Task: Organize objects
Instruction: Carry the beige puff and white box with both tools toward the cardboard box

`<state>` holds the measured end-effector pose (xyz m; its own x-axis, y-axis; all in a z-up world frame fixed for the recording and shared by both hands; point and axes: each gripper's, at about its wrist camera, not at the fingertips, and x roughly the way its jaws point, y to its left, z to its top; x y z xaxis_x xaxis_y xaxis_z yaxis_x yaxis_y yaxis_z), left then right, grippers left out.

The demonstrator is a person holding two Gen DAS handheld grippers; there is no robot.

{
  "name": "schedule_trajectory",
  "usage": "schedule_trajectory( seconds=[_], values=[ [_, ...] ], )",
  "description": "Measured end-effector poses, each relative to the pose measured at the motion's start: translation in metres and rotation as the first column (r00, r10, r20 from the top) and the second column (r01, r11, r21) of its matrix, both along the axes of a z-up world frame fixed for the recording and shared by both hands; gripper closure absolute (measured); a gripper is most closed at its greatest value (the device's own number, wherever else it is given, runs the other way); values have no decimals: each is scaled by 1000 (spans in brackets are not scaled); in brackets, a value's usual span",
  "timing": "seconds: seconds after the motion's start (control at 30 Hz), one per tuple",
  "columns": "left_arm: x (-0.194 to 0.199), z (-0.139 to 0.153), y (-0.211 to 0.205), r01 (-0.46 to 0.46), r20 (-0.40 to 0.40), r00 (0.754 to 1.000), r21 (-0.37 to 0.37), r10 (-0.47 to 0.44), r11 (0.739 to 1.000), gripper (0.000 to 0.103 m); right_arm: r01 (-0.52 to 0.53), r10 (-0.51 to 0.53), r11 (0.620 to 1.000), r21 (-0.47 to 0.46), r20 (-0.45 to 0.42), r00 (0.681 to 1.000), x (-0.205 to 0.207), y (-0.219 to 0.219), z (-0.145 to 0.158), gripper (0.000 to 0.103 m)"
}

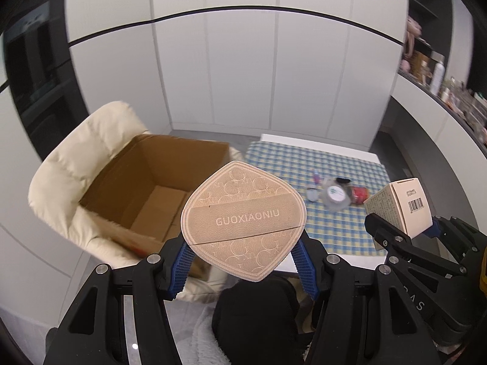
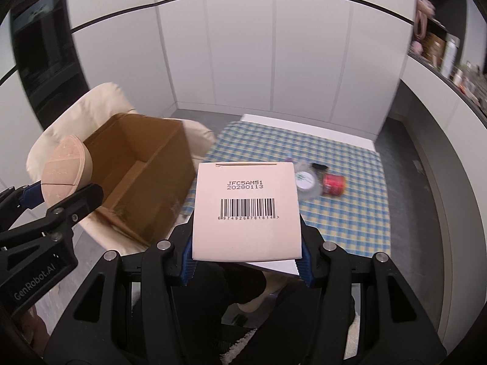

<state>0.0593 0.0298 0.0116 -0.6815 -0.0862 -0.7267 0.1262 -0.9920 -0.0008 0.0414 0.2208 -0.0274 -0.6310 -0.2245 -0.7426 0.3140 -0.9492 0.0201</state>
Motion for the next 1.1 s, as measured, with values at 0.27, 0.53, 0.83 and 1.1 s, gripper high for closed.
schedule_trajectory(
  seconds=[0.27, 0.53, 0.83, 1.1],
  values=[
    [15, 0, -51, -131, -11, 991, 6, 131, 991, 43, -150, 150, 989, 9, -5, 989, 0, -64, -1, 49],
    [12, -1, -79, -196, -7, 981, 18, 196, 981, 43, -215, 216, 976, 22, -6, 976, 2, -99, -6, 49],
    [0, -8, -88, -215, 12, 977, 23, 214, 976, 43, -255, 255, 966, 43, 5, 967, -5, -117, -14, 49],
    [-12, -14, -103, -247, 19, 969, 25, 247, 969, 43, -285, 284, 958, 43, 32, 958, -21, -133, -24, 49]
  ],
)
